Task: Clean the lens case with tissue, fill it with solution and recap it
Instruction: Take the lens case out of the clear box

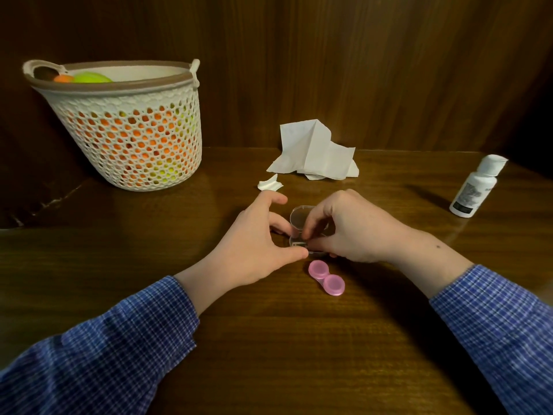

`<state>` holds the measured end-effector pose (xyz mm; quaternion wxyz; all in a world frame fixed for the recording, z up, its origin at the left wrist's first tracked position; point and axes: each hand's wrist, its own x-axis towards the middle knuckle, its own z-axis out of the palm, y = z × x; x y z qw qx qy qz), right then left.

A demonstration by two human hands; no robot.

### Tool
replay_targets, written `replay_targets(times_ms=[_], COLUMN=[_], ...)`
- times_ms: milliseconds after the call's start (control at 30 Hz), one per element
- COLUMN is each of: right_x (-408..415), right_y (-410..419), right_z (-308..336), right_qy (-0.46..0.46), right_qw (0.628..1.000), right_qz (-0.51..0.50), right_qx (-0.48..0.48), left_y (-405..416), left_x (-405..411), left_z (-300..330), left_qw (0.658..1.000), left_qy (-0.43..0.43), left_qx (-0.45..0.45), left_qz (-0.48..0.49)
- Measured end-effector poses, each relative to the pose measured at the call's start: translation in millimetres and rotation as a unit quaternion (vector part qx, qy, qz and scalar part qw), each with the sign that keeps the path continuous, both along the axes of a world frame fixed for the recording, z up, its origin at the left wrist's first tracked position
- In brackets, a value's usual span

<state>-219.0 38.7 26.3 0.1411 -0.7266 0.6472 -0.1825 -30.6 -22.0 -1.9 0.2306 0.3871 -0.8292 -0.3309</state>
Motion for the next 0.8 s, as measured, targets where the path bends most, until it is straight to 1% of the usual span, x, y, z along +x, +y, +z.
replay_targets(times_ms=[133,233,333,467,600,700,733,800], right_x=[3.3,1.8,-1.8,-4.9,-4.4,-8.3,-11.7,-18.8], right_y=[0.5,2.7,1.3,0.5,5.3,11.1,13.5,17.8], right_z=[-2.4,-4.8,-7.9,-10.5,-12.3,-8.3,-6.6,-5.3], right_qy=[0.049,0.095,0.118,0.138,0.119,0.073,0.059,0.034], right_qw=[0.997,0.993,0.989,0.986,0.986,0.986,0.987,0.992], right_qz=[-0.026,-0.007,0.023,0.029,0.011,-0.029,-0.043,-0.061], right_qx=[-0.052,-0.074,-0.087,-0.093,-0.114,-0.146,-0.144,-0.108], left_y=[-1.1,-1.0,-0.7,0.0,-0.4,0.2,0.5,1.1], left_x=[0.0,-0.1,-0.6,-0.6,-0.9,-1.7,-2.0,-2.4], left_z=[-0.5,-0.7,-0.7,-0.7,-1.9,-2.4,-2.4,-2.4], left_qw=[1.000,1.000,1.000,1.000,1.000,1.000,1.000,1.000], left_qy=[0.003,0.005,0.003,0.003,0.002,-0.005,-0.004,0.004], left_qx=[0.000,-0.002,-0.004,-0.003,-0.008,-0.018,-0.017,-0.008], left_qz=[-0.001,-0.001,0.001,-0.003,-0.019,-0.024,-0.024,-0.022])
